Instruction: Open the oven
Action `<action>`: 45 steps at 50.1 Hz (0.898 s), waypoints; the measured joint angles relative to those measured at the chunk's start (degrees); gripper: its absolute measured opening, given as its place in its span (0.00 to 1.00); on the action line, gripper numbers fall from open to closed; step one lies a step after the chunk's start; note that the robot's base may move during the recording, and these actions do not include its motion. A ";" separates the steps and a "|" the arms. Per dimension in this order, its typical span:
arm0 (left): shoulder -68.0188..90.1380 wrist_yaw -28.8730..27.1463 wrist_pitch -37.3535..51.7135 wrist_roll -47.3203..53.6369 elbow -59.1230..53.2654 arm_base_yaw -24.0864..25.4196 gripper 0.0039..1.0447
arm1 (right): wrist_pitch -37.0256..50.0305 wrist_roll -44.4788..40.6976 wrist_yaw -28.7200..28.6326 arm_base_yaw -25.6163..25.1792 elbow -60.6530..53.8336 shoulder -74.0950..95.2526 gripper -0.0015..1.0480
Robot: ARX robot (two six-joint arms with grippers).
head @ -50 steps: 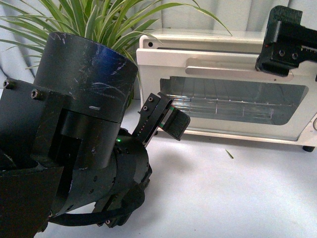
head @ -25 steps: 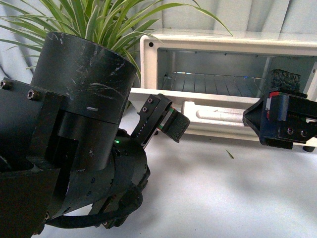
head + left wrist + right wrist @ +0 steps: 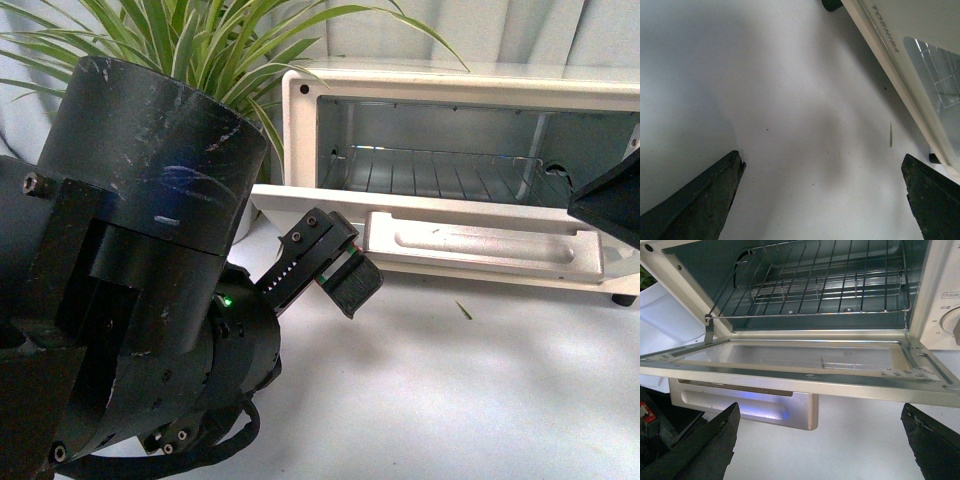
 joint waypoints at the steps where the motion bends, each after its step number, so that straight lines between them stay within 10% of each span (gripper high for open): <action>1: -0.09 -0.02 -0.11 0.52 -0.07 0.00 0.94 | 0.00 0.04 0.02 -0.11 0.00 0.00 0.91; 45: -1.36 -2.47 -2.86 10.86 -0.70 -0.11 0.94 | -2.84 -3.21 -2.03 0.17 0.07 -1.44 0.91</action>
